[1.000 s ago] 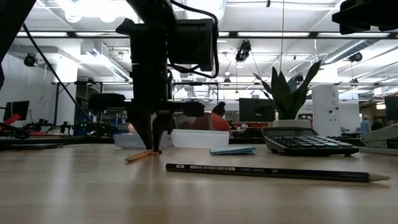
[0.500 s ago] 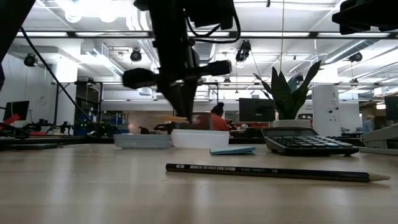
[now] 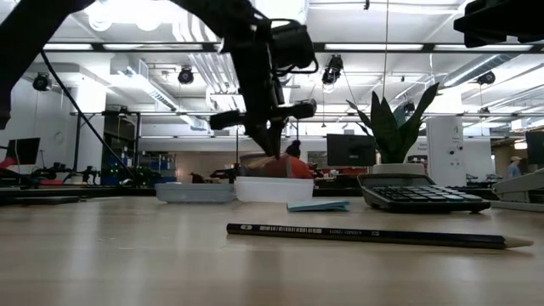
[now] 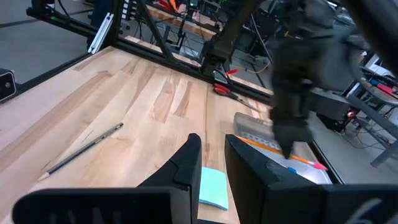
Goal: Pack school essentials
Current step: Put the orange pencil into the transparent supply box
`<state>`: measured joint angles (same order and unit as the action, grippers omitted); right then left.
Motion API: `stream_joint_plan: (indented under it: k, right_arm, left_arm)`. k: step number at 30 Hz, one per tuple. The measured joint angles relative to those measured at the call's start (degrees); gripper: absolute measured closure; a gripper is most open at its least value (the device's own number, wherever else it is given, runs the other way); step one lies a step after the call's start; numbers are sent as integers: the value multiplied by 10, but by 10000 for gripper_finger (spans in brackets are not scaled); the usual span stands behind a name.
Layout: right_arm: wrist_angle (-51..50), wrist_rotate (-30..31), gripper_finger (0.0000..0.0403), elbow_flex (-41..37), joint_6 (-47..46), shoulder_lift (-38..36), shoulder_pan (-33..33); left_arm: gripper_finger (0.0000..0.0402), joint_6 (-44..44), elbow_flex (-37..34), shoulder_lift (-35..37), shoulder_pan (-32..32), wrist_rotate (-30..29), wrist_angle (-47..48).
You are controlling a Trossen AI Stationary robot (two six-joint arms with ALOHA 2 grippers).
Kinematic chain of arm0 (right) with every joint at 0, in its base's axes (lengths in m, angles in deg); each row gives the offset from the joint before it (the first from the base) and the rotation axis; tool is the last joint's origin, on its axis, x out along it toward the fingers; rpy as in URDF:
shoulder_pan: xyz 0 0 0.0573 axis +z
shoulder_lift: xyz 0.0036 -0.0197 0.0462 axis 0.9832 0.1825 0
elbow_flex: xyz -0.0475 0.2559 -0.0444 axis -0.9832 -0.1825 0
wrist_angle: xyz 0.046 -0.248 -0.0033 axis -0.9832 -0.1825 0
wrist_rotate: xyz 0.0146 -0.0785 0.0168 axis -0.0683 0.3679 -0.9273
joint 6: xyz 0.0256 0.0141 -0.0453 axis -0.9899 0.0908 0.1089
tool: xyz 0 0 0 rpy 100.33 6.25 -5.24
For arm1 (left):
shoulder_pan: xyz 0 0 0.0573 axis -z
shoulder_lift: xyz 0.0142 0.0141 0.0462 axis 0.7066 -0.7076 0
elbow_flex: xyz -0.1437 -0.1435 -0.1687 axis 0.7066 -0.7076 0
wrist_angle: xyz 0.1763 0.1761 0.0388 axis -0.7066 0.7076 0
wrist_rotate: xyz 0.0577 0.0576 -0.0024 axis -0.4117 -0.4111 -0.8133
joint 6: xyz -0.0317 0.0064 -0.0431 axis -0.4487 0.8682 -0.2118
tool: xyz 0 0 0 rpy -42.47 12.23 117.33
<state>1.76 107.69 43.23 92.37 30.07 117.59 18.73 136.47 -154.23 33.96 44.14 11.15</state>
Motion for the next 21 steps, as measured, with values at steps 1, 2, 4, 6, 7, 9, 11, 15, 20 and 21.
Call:
stream_joint_plan:
  k: [1, 2, 4, 6, 7, 9, 11, 15, 20, 21]
  right_arm:
    - [0, 0, 342, 0, 0, 0, 0]
    - [0, 0, 342, 0, 0, 0, 0]
    - [0, 0, 342, 0, 1, 0, 0]
    - [0, 0, 342, 0, 1, 0, 0]
    - [0, 0, 342, 0, 1, 0, 0]
    - [0, 0, 342, 0, 1, 0, 0]
    - [-2, 0, 342, 0, 1, 0, 0]
    - [-13, 0, 342, 0, 1, 0, 0]
    - [-14, 1, 342, 0, 0, 0, 0]
    - [-14, 1, 342, 0, 0, 0, 0]
  left_arm:
    - [401, 13, 0, 0, -12, 2, -14]
    - [401, 24, 0, 0, -25, 3, -24]
    - [401, 29, 0, 0, -49, 4, -33]
    - [401, 37, -1, 0, -68, 4, -40]
    - [401, 38, -1, -2, -75, 5, -43]
    - [402, 38, -1, -4, -87, 19, -43]
    - [402, 39, -2, -5, -92, 39, -43]
    - [402, 38, -3, -10, -94, 42, -43]
    - [402, 30, -3, -13, -94, 41, -44]
    - [402, 26, -4, -14, -94, 40, -43]
